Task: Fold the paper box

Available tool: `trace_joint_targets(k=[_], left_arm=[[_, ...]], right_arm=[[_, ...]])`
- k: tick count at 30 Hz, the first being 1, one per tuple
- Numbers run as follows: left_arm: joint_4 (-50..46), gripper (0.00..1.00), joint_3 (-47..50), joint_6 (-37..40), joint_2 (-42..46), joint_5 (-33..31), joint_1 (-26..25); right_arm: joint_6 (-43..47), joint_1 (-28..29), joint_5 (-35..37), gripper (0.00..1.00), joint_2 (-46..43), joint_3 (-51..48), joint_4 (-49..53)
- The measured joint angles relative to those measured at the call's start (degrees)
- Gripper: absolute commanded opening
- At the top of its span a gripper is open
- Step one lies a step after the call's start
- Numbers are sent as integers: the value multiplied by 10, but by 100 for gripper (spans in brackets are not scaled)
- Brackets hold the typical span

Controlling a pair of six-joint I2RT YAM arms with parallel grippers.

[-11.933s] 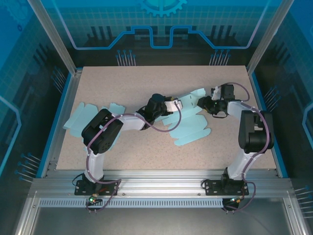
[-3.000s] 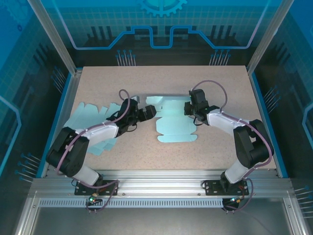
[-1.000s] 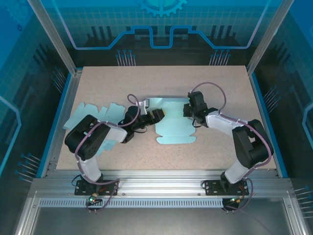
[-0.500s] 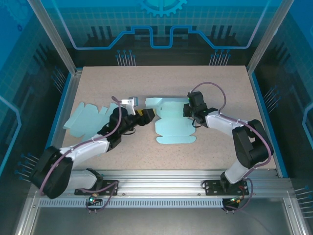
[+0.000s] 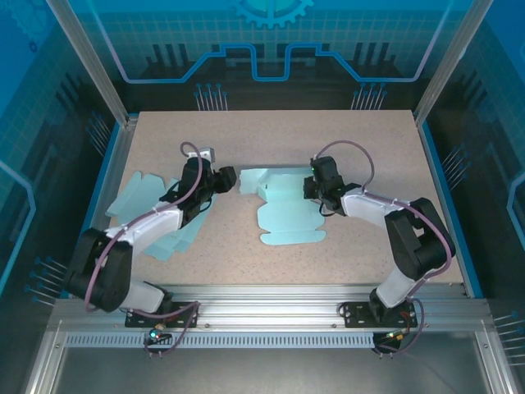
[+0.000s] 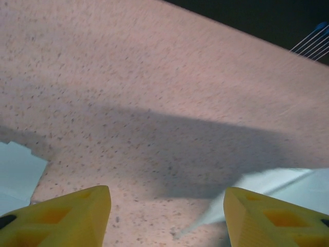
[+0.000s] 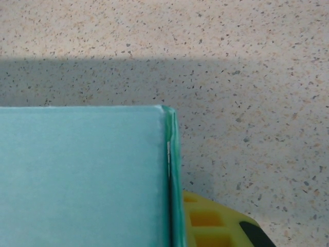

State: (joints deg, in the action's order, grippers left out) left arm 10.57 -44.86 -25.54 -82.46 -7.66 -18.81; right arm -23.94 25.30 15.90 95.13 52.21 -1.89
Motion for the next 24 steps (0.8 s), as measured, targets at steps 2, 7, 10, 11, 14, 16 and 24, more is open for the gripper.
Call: trace_joint_targets(k=[2,7,10,11,14,16,24], left_arm=[[-1,59,-14,-1,-30,0,9],[5,57,-49,-14,-87,12,26],[18,58,-57,-15,-115,37,34],[22,59,-59,-15,-122,47,36],[40,60,-61,-15,-144,83,39],[53,60,-61,-14,-151,109,39],[122,58,-60,-17,-176,192,35]], right_arm=[[2,4,2,1,4,-2,-5],[6,11,7,1,12,-8,-16],[7,12,10,1,17,-9,-21],[7,12,13,1,18,-9,-22],[7,12,19,1,20,-9,-23],[6,12,23,1,22,-9,-23],[6,13,28,1,30,-8,-38]])
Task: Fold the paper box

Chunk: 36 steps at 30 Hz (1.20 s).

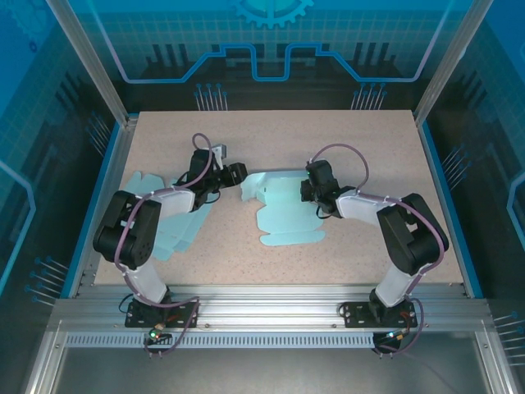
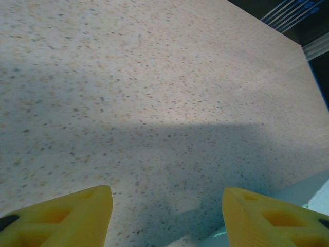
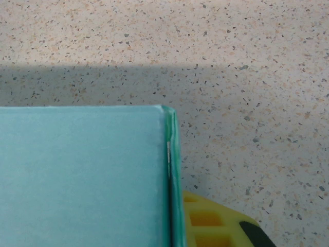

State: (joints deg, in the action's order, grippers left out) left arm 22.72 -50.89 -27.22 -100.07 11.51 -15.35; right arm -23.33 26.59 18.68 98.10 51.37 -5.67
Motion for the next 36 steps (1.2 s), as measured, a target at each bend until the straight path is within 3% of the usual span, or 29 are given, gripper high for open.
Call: trace_joint_targets(k=[16,30,36], left_arm=[[116,42,56,-64,-4,59,-32],[151,39,128,-88,5,70,-57],[131,41,125,-53,25,70,-83]], right_arm=[[0,0,7,1,15,12,-9],[-3,1,9,1,21,19,-9],[-2,1,9,1,23,20,-9]])
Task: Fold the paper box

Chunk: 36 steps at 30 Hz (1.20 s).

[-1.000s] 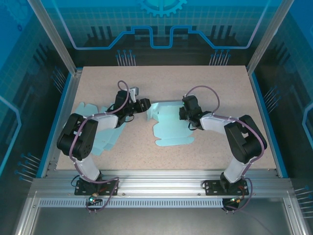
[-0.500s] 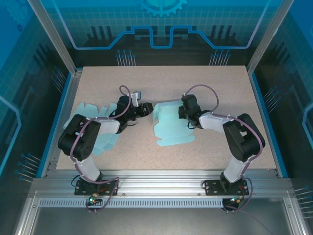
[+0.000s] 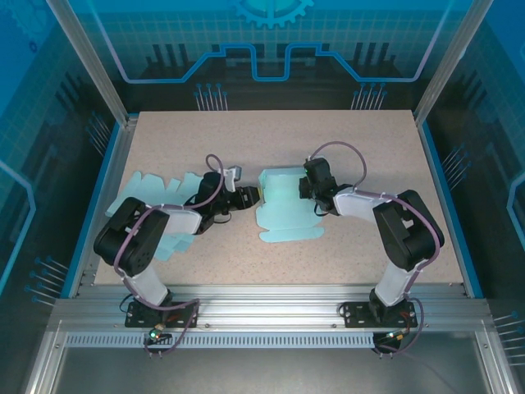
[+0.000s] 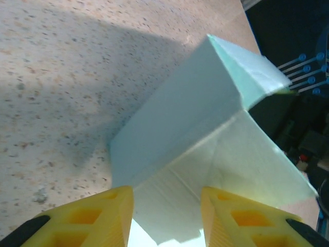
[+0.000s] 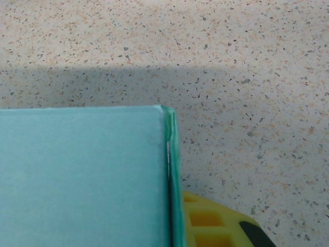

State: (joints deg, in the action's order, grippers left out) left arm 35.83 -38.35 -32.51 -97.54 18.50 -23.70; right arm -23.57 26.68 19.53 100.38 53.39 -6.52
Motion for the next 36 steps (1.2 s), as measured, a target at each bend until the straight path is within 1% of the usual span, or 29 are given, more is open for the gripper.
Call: trace_joint_targets(k=[5,11,17,23,29,32,36], left_arm=[[-47,44,-29,54,0,-11,-17],[-92,45,-80,111,-1,-44,-26],[-118,45,-106,159,-21,-105,-45],[-128,49,-119,202,-34,-161,-54],[-129,46,-130,233,-45,-218,-54],[-125,47,-131,239,-46,-223,-54],[-83,49,-97,239,-28,-203,-54]], right_arm=[[0,0,-1,1,3,4,0],[0,0,-5,1,4,6,0],[1,0,-4,1,8,10,0],[5,1,-4,1,9,12,0],[7,1,-4,1,9,12,0],[7,0,-4,1,9,12,0],[5,0,-4,1,9,12,0]])
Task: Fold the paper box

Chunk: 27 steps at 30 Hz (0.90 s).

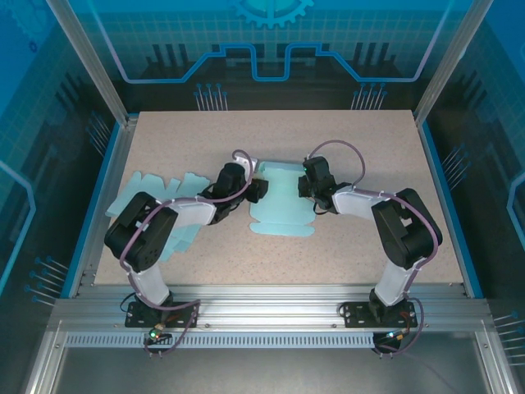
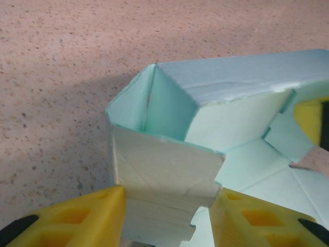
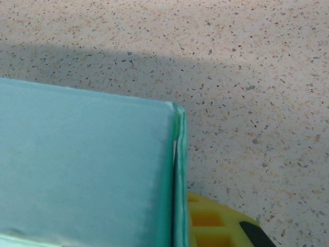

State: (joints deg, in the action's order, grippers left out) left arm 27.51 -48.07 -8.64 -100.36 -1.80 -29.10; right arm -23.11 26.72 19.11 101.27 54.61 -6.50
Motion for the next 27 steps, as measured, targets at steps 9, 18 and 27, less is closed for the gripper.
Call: trace_joint_targets(k=[9,18,27], left_arm=[[41,57,94,-4,177,29,3],[9,56,116,-46,238,11,92],[-16,56,66,-91,88,25,121]], right_arm=[[2,4,-4,1,0,0,0],[2,4,-10,1,0,0,0],[2,4,-16,1,0,0,0]])
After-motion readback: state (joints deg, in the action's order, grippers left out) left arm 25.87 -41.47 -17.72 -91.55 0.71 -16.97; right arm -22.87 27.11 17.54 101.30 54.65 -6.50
